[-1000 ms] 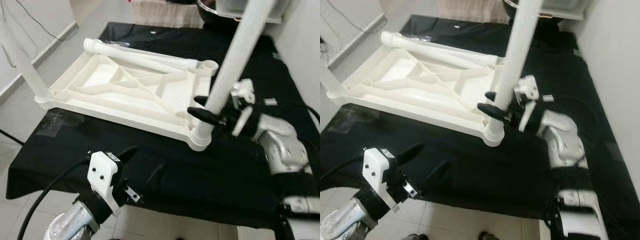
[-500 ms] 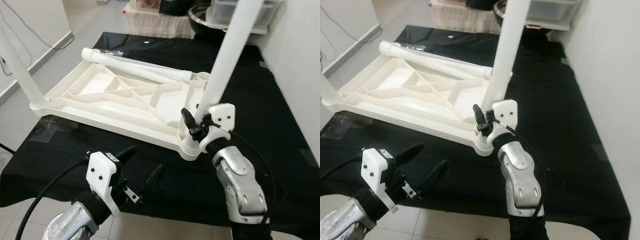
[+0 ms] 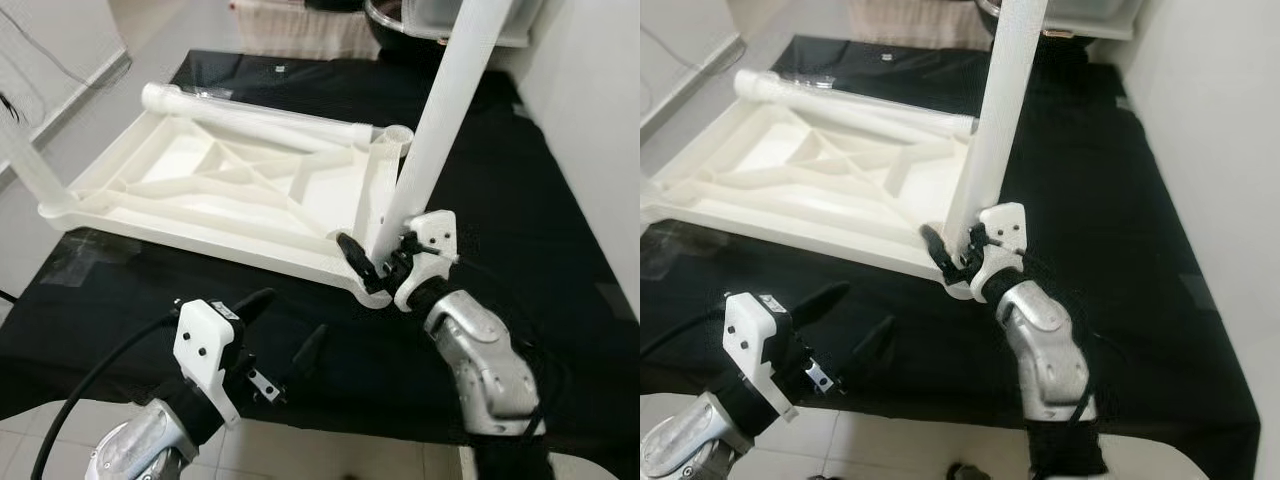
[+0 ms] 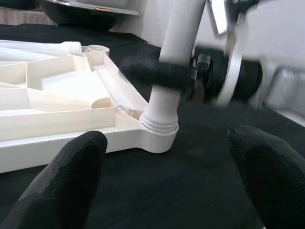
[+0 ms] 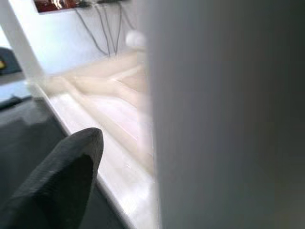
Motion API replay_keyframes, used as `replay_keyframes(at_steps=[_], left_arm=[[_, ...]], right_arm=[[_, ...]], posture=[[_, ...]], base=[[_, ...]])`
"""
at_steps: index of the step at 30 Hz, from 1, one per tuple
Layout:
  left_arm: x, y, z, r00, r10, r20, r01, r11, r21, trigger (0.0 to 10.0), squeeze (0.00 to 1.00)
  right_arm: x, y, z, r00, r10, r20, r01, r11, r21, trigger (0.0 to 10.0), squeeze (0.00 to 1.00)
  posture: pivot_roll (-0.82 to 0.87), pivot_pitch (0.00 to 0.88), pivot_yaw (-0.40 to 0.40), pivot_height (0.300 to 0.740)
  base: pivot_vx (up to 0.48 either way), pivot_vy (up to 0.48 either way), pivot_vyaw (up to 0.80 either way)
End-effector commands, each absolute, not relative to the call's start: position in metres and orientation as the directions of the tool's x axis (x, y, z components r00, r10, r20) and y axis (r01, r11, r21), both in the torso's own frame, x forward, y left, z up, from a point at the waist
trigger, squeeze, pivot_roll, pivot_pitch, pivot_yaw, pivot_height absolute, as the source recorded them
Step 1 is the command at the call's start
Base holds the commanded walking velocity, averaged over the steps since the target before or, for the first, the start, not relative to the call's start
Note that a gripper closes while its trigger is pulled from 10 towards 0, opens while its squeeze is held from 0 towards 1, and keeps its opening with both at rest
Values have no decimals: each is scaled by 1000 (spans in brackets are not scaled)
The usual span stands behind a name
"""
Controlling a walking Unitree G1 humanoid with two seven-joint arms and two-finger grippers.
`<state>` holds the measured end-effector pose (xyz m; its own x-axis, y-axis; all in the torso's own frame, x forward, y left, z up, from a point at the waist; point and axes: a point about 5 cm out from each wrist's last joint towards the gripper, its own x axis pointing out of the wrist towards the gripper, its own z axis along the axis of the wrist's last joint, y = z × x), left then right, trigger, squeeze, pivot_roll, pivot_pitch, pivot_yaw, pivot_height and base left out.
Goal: Building children table
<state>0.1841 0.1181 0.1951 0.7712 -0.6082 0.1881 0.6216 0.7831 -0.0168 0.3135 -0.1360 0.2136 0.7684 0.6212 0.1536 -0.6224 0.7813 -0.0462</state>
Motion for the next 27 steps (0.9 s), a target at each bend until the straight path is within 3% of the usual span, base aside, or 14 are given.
replay_keyframes(at_steps=[1,2,3,13,14,15,16,27], left_arm=[[182,116,192,771,-612,176,627,778,-36,10000,0],[182,116,192,771,-612,176,627,778,-36,10000,0],[182,116,192,771,-612,177,626,779,-36,10000,0],[181,117,194,775,-606,179,620,783,-37,10000,0],[181,117,194,777,-604,179,619,785,-35,10000,0],[181,117,194,777,-604,179,619,785,-35,10000,0],[181,117,194,778,-603,179,617,786,-34,10000,0],[181,118,195,779,-600,182,615,788,-33,10000,0]], right_arm=[[313,-135,211,725,669,166,-674,738,-30,10000,757],[313,-135,211,725,669,166,-674,738,-30,10000,757],[316,-138,215,700,695,164,-697,715,-55,10000,0],[341,-163,240,531,842,94,-827,539,-161,10000,0],[343,-167,244,512,854,89,-838,520,-168,4902,0],[343,-167,244,512,854,89,-838,520,-168,4902,0],[345,-170,247,484,871,89,-855,492,-166,0,0],[344,-193,250,389,919,72,-907,395,-147,0,0]], posture=[[116,216,-75,740],[116,216,-75,740],[118,220,-76,740],[136,234,-81,740],[140,235,-84,740],[140,235,-84,740],[140,234,-83,740],[135,231,-81,740]], base=[[0,0,0],[0,0,0],[0,0,0],[0,0,0],[0,0,0],[0,0,0],[0,0,0],[0,0,0]])
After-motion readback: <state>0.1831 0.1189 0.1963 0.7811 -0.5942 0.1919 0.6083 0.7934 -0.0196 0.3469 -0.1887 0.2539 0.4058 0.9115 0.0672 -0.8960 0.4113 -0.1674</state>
